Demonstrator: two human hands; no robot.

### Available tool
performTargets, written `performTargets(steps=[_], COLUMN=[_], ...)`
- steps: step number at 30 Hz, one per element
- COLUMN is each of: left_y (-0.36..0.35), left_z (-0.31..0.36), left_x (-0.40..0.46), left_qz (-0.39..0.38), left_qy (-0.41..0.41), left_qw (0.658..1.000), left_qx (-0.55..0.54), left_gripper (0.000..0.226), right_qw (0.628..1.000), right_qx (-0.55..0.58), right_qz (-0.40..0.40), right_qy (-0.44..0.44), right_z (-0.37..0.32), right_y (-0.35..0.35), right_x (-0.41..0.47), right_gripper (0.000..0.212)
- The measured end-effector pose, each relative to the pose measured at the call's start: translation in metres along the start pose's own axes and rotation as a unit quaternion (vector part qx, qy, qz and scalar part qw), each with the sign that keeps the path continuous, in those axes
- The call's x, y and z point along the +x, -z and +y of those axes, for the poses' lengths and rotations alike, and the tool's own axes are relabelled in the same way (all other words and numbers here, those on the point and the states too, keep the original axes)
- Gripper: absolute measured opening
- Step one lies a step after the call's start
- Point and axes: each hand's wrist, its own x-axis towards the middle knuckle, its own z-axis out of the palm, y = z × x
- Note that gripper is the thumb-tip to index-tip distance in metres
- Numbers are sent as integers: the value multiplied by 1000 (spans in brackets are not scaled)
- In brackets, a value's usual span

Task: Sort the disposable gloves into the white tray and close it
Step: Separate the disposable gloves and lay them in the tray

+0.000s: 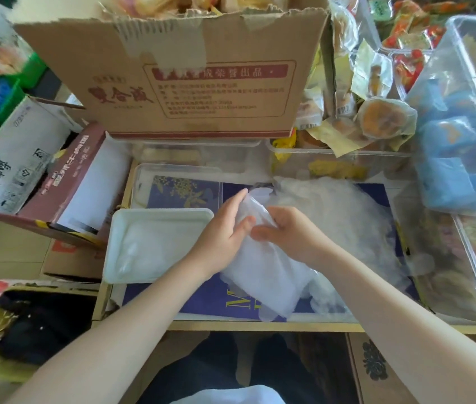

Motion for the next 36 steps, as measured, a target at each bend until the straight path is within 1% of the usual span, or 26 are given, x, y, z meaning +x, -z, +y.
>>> performTargets(steps=[3,5,8,10,12,13,15,16,18,19,20,22,24,25,27,29,31,32,33,34,35,36], left_y=[8,15,29,38,47,51,58,62,71,76,81,92,102,106,111,115,116,116,116,115,115,115], left_z=[-6,-13,-25,-31,-33,-34,-37,-41,-50,-55,-62,-80,-100,-110,-125,-128,-126,-124,-119,-114,-114,-114], left_x=[-6,-9,-12,-17,-24,-27,-32,-34,-36,-37,-38,-42,-44,-45,-46,-43,-40,-38,-38,-39,-41,-42], left_qz=[2,26,69,101,137,155,182,194,217,233,251,280,284,264,180,100,52,37,31,41,66,75], left_qy=[12,25,66,84,97,107,124,132,157,174,195,241,287,311,346,349,335,329,314,282,227,161], left_qw=[998,994,982,973,967,965,961,958,948,942,936,923,913,912,920,928,928,921,906,886,866,855], left_qx=[-68,-100,-162,-192,-192,-184,-167,-164,-169,-166,-153,-111,-66,-39,27,86,154,207,281,367,440,488], left_gripper=[47,39,24,14,5,6,9,10,14,18,21,28,29,29,30,33,37,39,40,41,43,46], right_qw=[1000,999,999,999,995,992,992,993,995,994,992,991,994,996,996,989,980,976,972,968,962,955], right_qx=[-8,-8,-10,25,92,115,123,113,94,100,106,67,12,-5,-62,-145,-195,-213,-227,-242,-261,-284], right_qz=[-21,-32,-24,-19,-35,-42,-36,-27,-18,-31,-58,-103,-85,-59,-12,16,35,47,57,67,75,82], right_qy=[11,23,36,31,16,4,-13,-10,-3,-12,-28,-55,-62,-63,-57,-37,-30,-28,-28,-26,-26,-25], right_z=[-4,-8,-14,-21,-28,-31,-35,-37,-38,-38,-38,-36,-31,-28,-24,-21,-19,-20,-21,-23,-23,-24], right_y=[-8,-15,-23,-29,-38,-43,-55,-60,-67,-69,-72,-81,-95,-102,-114,-122,-129,-132,-135,-138,-141,-145], right_x=[6,10,15,18,21,23,31,35,45,49,54,61,67,70,76,82,88,89,90,90,91,90], right_gripper=[18,16,12,10,9,14,20,20,11,12,19,28,25,23,22,22,22,22,24,26,28,30])
